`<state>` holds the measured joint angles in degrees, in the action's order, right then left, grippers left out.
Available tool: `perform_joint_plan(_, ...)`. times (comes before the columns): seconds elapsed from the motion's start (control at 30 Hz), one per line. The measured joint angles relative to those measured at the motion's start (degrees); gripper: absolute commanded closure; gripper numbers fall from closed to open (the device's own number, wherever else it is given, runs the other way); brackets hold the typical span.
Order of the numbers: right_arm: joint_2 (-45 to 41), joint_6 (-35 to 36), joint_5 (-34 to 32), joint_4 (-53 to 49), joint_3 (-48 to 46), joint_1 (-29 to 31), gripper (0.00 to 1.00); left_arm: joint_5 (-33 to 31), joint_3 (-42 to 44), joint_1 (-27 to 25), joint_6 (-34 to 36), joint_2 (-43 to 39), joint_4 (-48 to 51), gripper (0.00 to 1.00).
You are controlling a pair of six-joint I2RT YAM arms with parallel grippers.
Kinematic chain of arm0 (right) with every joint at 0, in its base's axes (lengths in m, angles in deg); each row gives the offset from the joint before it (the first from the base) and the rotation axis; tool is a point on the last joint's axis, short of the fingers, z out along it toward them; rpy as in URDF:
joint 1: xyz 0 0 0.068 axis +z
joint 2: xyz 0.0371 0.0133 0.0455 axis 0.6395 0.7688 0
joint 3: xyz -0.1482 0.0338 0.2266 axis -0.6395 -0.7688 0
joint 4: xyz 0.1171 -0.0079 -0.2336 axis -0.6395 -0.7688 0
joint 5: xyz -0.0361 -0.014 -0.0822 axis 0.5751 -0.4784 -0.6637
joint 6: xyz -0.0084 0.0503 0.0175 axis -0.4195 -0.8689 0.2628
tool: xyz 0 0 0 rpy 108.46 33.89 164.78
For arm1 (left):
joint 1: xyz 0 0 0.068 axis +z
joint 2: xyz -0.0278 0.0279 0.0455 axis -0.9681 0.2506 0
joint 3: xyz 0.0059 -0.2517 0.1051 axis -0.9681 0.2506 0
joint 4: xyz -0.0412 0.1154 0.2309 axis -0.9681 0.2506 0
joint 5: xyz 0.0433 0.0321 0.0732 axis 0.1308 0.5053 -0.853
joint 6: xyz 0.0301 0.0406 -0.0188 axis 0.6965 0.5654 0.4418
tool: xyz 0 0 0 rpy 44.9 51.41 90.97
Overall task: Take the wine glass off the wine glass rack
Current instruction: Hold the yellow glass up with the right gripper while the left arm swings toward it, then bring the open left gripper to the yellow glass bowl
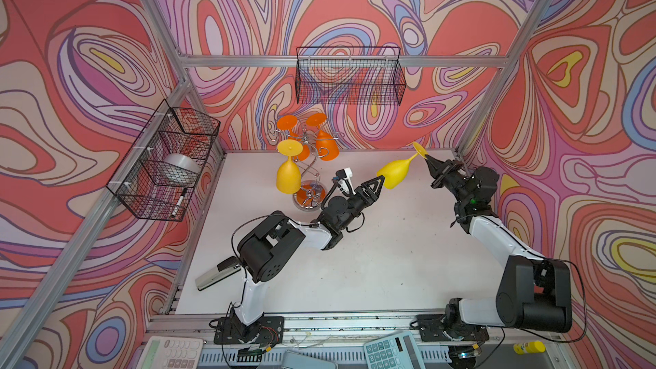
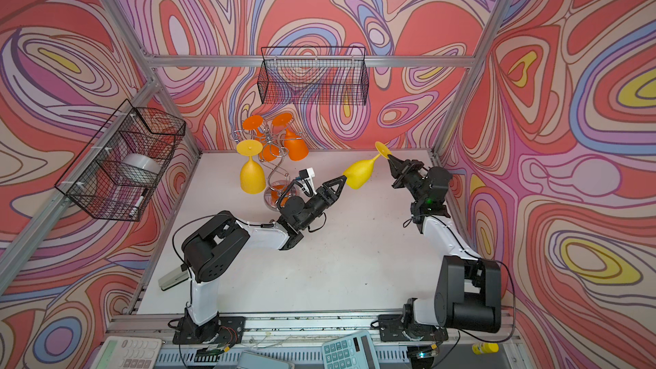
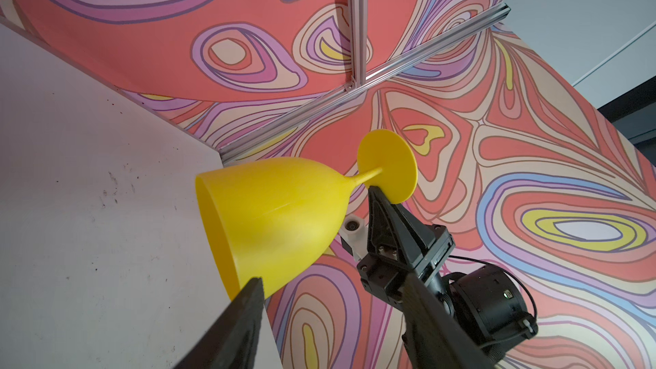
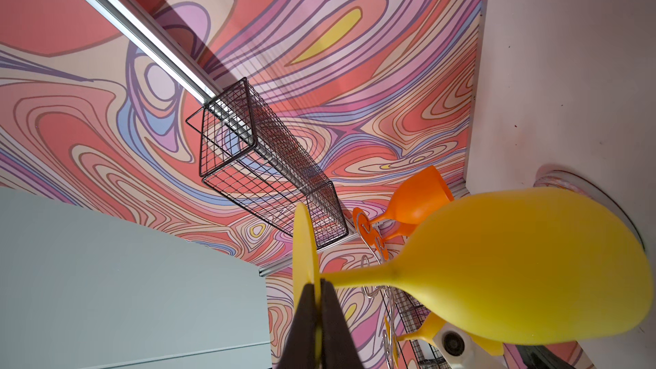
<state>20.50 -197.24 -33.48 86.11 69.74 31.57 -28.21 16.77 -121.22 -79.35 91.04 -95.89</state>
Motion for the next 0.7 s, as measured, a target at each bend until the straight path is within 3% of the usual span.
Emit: perform_joint_plan(0.7, 2.1, 0.0, 1.4, 2.1, 2.6, -3.9, 1.00, 7.9, -6.8, 2.7, -1.3, 5.2, -0.2, 0.37)
